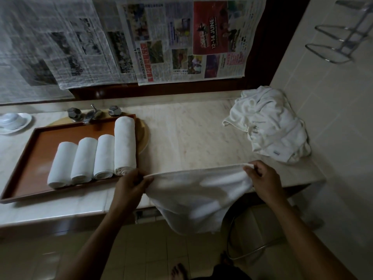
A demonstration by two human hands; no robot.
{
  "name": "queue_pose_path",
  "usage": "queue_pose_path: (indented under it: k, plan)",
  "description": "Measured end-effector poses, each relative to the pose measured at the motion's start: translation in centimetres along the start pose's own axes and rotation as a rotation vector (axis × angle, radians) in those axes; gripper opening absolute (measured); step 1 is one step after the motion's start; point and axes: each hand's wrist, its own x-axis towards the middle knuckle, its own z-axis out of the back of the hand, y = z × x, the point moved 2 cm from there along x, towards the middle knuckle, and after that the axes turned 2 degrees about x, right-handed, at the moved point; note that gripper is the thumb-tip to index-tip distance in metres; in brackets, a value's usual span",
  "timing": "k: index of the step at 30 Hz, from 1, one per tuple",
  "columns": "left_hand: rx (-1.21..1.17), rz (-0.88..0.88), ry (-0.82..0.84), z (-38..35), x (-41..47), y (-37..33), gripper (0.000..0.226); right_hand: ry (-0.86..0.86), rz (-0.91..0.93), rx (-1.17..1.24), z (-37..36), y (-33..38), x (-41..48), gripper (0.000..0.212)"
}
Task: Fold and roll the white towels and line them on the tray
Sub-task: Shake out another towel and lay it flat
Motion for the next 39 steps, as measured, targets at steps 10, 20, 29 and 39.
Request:
queue_pose_path:
  k: [10, 20, 29, 39]
  plan:
    - [0.09, 0.1, 0.132, -2.3, 1.1, 1.8, 0.008, 0.149, -0.046, -0.138, -0.4, -3.2, 3.1, 0.023]
    - [0.148, 0.039, 0.006, -3.2, 14.6, -0.9, 0.011, 0.072, -0.024, -0.05, -3.8, 0.2, 16.7, 0.02]
    - [0.328, 0.053, -0.074, -4.5, 32.6, -1.4, 0.013, 0.081, 0.078, -0.064, -9.2, 3.0, 32.8, 0.022]
    - [0.411, 0.06, -0.27, -6.9, 48.8, -0.9, 0.014, 0.007, 0.085, -0.056, -17.5, 3.1, 49.0, 0.02]
